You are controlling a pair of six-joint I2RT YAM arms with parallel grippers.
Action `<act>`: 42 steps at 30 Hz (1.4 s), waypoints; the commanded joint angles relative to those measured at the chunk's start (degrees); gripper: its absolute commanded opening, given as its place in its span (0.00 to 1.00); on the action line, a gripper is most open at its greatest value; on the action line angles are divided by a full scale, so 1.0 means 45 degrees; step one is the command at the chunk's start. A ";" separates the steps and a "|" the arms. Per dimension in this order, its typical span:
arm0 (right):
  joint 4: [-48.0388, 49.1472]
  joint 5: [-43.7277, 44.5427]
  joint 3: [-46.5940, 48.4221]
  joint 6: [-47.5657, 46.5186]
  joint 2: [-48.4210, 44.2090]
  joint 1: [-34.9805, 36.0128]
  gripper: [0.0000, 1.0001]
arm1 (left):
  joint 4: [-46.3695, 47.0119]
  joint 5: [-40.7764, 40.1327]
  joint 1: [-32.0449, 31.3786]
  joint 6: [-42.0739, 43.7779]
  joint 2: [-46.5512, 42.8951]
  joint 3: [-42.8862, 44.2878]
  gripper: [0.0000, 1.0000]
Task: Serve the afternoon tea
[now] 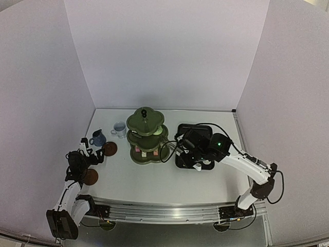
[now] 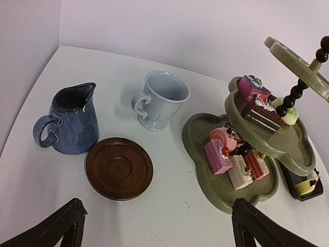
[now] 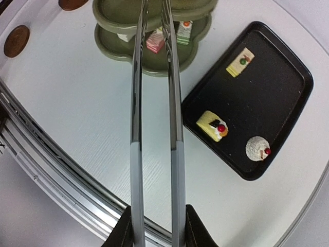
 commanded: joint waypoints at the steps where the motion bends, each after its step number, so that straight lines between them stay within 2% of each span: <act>1: -0.0374 0.1541 -0.1257 0.1856 -0.1284 -0.0448 0.26 | 0.0544 0.0171 0.0058 -0.0109 -0.0006 0.0033 1.00; 6: -0.0663 0.0934 -0.3062 0.2384 -0.1926 -0.1095 0.30 | 0.0501 0.0200 0.0069 -0.0109 -0.0017 0.0067 1.00; 11: -0.1136 0.0740 -0.4397 0.1122 -0.2744 -0.1536 0.30 | 0.0614 0.0307 0.0067 -0.0112 0.0138 0.0061 1.00; 16: -0.1130 0.0675 -0.5293 -0.1703 -0.3568 -0.3061 0.30 | 0.0674 0.0352 0.0071 -0.0131 0.0153 0.0057 1.00; 19: -0.1371 0.0197 -0.5213 -0.2361 -0.3291 -0.5061 0.30 | 0.0683 0.0378 0.0062 -0.0168 0.0111 0.0054 1.00; 22: -0.1597 0.0198 -0.5047 -0.1914 -0.2775 -0.5959 0.29 | 0.0653 0.0351 0.0072 -0.0191 -0.0024 0.0047 1.00; 28: -0.2205 -0.0347 -0.5060 -0.0070 -0.2145 -0.6012 0.30 | 0.0552 0.0281 0.0064 -0.0133 -0.0149 0.0097 1.00; 33: -0.2261 -0.1076 -0.5661 0.1738 -0.2451 -0.6012 0.30 | 0.0733 0.0351 0.0062 -0.0192 -0.0030 0.0062 1.00; 42: -0.1968 -0.1419 -0.6457 0.2304 -0.2250 -0.6012 0.31 | 0.0799 0.0411 0.0065 -0.0177 0.0143 0.0066 1.00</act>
